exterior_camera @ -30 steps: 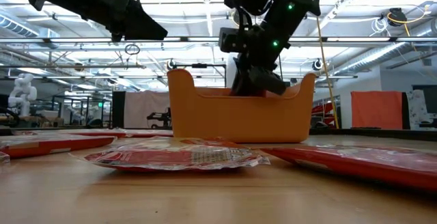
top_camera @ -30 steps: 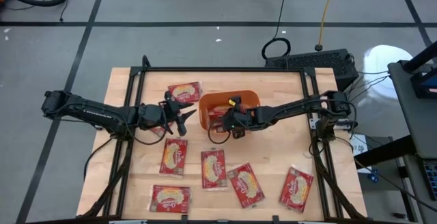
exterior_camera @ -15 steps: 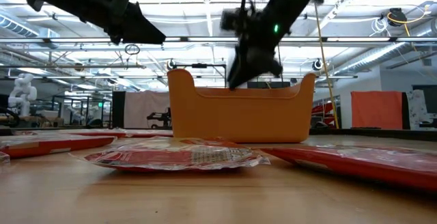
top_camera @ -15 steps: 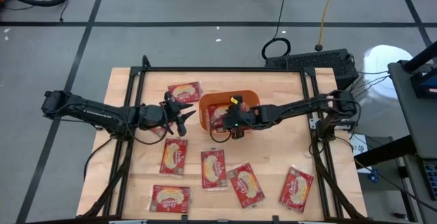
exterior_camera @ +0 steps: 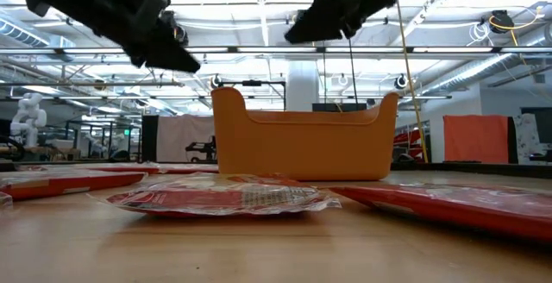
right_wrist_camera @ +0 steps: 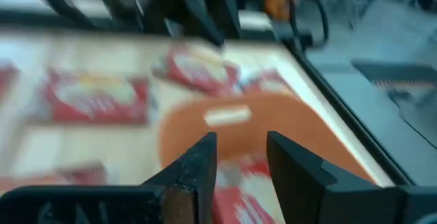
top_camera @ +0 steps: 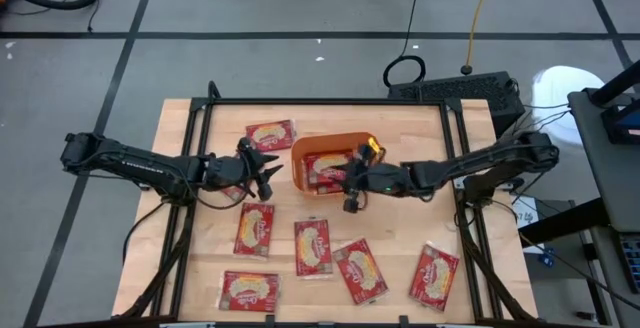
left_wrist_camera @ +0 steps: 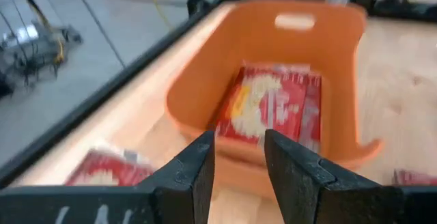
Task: Sort popcorn bags into baskets
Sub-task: Put the red popcorn bag into the orange bin
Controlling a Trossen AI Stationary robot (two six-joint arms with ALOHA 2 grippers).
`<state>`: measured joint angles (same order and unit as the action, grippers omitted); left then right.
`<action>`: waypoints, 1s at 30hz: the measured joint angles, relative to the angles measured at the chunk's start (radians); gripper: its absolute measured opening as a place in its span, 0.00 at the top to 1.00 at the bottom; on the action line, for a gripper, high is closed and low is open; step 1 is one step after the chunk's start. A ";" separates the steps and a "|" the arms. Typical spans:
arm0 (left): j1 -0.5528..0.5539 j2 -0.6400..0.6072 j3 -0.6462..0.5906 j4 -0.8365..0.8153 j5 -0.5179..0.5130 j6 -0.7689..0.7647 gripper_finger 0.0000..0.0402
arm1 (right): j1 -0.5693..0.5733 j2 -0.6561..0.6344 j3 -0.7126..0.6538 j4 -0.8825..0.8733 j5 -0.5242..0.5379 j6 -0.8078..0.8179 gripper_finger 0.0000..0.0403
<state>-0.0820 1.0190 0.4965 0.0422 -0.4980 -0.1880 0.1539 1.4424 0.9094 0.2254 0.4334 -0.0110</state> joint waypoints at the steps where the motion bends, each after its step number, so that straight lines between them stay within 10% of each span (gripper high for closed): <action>1: -0.003 0.000 0.000 -0.041 0.000 -0.033 0.67 | 0.015 -0.003 -0.038 0.087 -0.008 0.001 0.70; 12: -0.148 0.000 0.000 -0.398 -0.001 -0.417 0.67 | 0.254 -0.003 -0.150 0.348 0.039 0.023 0.71; 30: -0.465 0.099 0.000 -0.427 -0.130 -0.622 0.67 | 0.491 0.100 -0.150 0.367 0.308 0.184 0.71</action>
<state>-0.5474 1.1182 0.4965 -0.3846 -0.6285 -0.8104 0.6452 1.5424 0.7593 0.5922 0.7415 0.1730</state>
